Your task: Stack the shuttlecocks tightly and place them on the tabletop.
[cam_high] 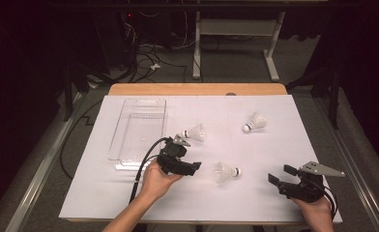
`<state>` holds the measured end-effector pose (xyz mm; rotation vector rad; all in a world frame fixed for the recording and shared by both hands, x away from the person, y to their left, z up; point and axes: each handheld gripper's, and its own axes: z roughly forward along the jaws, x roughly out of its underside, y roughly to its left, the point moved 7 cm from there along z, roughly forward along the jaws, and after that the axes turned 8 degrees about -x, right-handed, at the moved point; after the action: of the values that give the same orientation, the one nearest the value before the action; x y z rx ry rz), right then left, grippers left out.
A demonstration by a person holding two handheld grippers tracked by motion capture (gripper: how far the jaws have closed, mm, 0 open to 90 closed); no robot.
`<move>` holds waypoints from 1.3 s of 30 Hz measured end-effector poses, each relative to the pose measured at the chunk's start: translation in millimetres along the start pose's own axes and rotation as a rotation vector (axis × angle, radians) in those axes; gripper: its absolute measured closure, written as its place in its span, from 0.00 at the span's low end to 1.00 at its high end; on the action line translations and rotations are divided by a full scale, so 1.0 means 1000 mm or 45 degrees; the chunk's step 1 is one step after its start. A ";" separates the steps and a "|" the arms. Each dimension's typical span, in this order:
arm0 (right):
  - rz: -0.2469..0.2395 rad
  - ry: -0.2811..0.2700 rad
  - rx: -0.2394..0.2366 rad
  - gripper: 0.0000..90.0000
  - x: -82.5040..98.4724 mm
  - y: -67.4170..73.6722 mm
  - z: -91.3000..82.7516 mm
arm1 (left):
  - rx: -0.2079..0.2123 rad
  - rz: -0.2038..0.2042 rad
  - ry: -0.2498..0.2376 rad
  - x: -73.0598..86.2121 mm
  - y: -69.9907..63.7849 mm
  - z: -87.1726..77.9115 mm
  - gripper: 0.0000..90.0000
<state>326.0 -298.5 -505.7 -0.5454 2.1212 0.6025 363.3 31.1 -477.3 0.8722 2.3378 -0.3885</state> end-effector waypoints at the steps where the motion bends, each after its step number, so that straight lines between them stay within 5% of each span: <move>1: 0.001 -0.001 0.001 0.25 0.000 0.000 0.000 | 0.000 0.001 0.000 0.000 0.000 0.000 0.34; 39: 0.001 0.003 0.007 0.25 0.000 0.001 0.000 | 0.005 -0.066 -0.026 0.044 0.007 -0.018 0.37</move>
<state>325.8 -297.8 -505.7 -0.5425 2.1250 0.5966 333.9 66.4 -491.7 0.8072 2.3453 -0.4215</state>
